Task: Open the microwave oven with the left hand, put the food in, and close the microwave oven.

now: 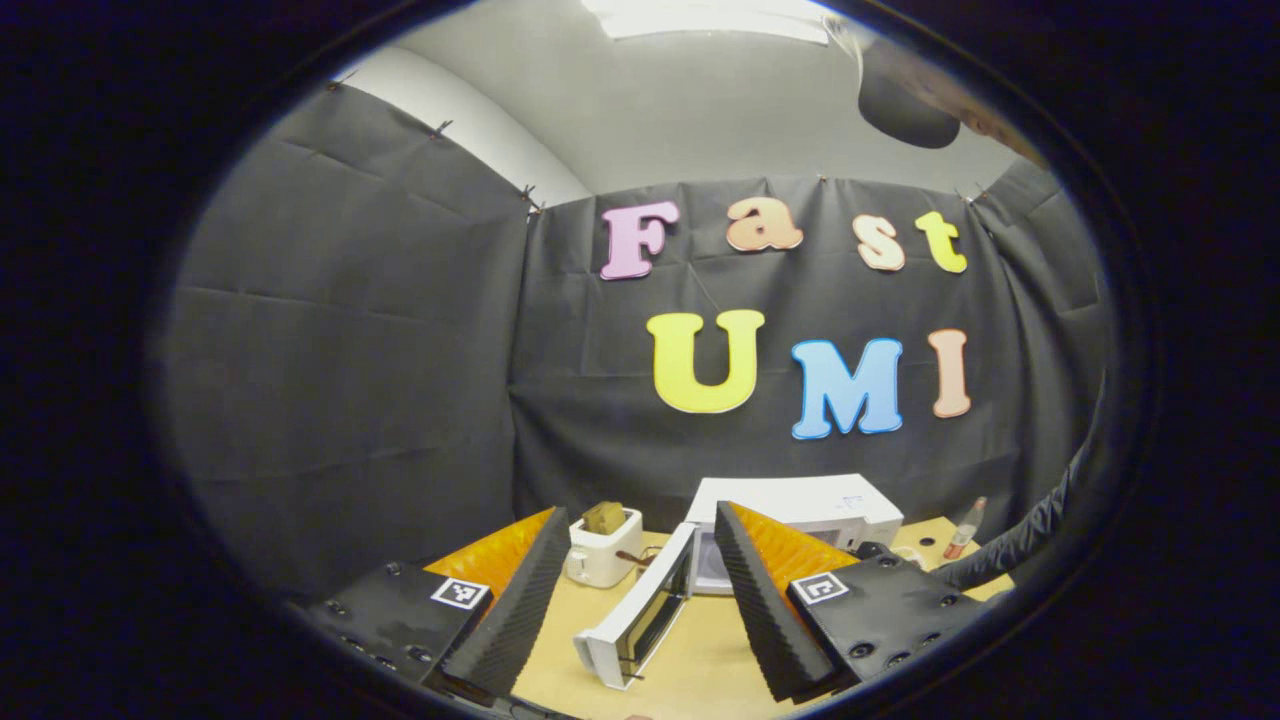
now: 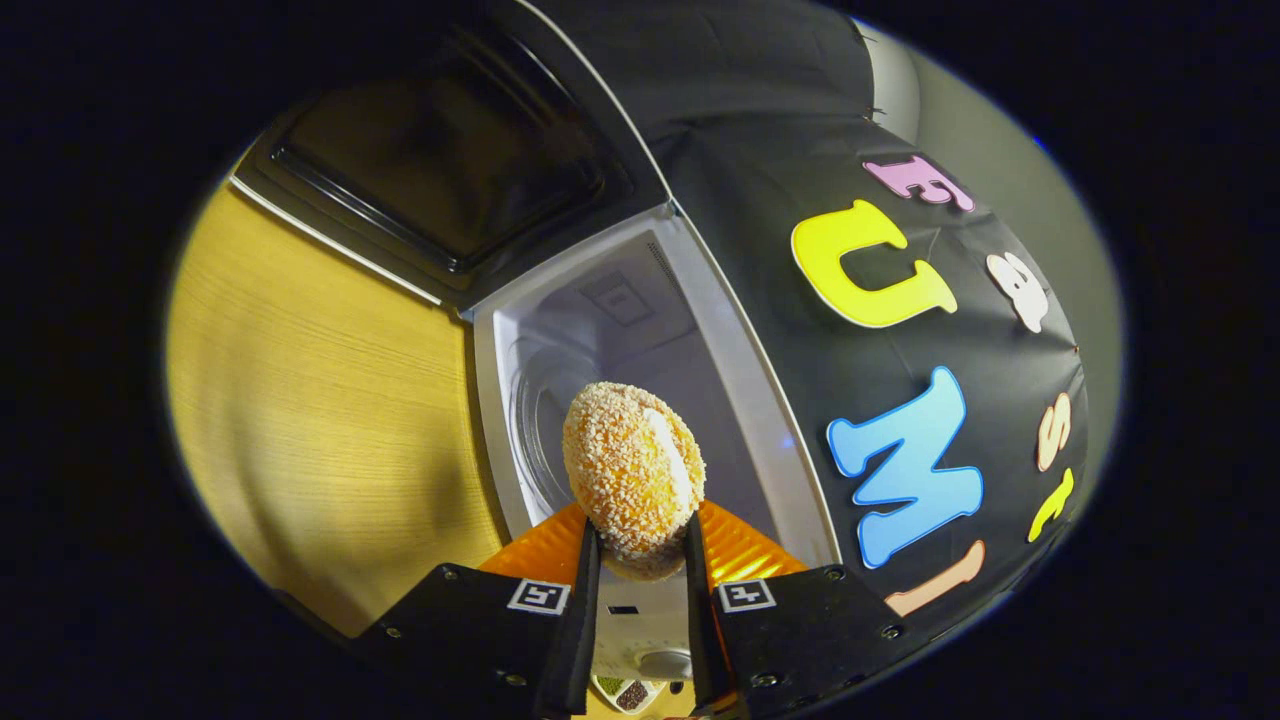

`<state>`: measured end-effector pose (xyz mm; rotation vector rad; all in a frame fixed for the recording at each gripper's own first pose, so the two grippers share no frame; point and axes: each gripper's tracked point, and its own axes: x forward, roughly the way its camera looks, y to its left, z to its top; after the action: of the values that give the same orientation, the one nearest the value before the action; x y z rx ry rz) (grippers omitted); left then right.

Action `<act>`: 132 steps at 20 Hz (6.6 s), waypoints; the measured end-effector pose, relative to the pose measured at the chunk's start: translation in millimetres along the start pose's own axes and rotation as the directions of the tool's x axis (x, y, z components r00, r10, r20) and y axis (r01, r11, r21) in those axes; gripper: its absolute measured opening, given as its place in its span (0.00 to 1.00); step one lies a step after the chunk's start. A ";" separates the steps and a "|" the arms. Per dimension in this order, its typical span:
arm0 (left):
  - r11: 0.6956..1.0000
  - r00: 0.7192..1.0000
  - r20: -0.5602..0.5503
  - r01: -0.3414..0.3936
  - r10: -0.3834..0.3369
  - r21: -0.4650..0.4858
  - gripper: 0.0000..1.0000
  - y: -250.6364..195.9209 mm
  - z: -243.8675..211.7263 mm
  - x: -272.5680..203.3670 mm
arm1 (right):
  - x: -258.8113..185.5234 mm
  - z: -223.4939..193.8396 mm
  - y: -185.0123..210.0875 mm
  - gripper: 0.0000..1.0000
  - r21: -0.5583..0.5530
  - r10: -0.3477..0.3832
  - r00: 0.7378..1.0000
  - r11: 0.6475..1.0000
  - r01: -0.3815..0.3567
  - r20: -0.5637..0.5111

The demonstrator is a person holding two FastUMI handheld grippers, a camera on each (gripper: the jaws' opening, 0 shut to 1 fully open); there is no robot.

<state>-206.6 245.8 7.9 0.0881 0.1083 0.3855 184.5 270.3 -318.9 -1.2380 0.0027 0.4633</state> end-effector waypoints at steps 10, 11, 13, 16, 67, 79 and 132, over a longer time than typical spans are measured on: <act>0.995 0.993 -0.062 -0.097 0.098 0.023 0.94 17.8 -14.2 -12.7 | 96.4 -9.3 15.3 0.40 0.069 0.033 0.990 0.997 -0.024 -0.138; 0.995 0.992 -0.071 -0.102 0.103 0.021 0.94 17.5 -18.7 -14.9 | 100.7 -9.0 16.5 0.40 0.070 0.036 0.989 0.997 -0.026 -0.145; 0.993 0.990 -0.082 -0.111 0.113 0.029 0.94 17.3 -21.4 -14.7 | 108.0 -9.3 20.1 0.41 0.079 0.055 0.985 0.996 -0.043 -0.162; 0.991 0.989 -0.078 -0.127 0.129 0.035 0.94 22.2 -18.2 -15.8 | 106.7 -12.3 23.1 0.61 0.110 0.079 0.982 0.992 -0.060 -0.170; 0.941 0.945 0.016 0.327 -0.327 -0.091 0.51 -142.9 -41.8 116.5 | -316.7 -66.3 -222.1 0.87 0.928 -0.272 0.953 0.303 0.217 -0.134; 0.989 0.976 -0.186 0.092 -0.112 -0.112 0.07 57.0 -132.3 100.5 | -299.8 -31.0 -229.6 0.88 0.931 -0.314 0.943 0.298 0.210 -0.112; 0.798 0.674 -0.466 0.588 -0.573 -0.131 0.07 -292.6 -263.4 162.1 | -311.0 -141.6 -262.6 0.88 0.910 -0.269 0.930 0.264 0.321 -0.250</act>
<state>18.8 54.5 -298.4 -0.0210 0.6330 -0.2554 26.7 -28.2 -51.2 -0.0118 0.0726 0.0215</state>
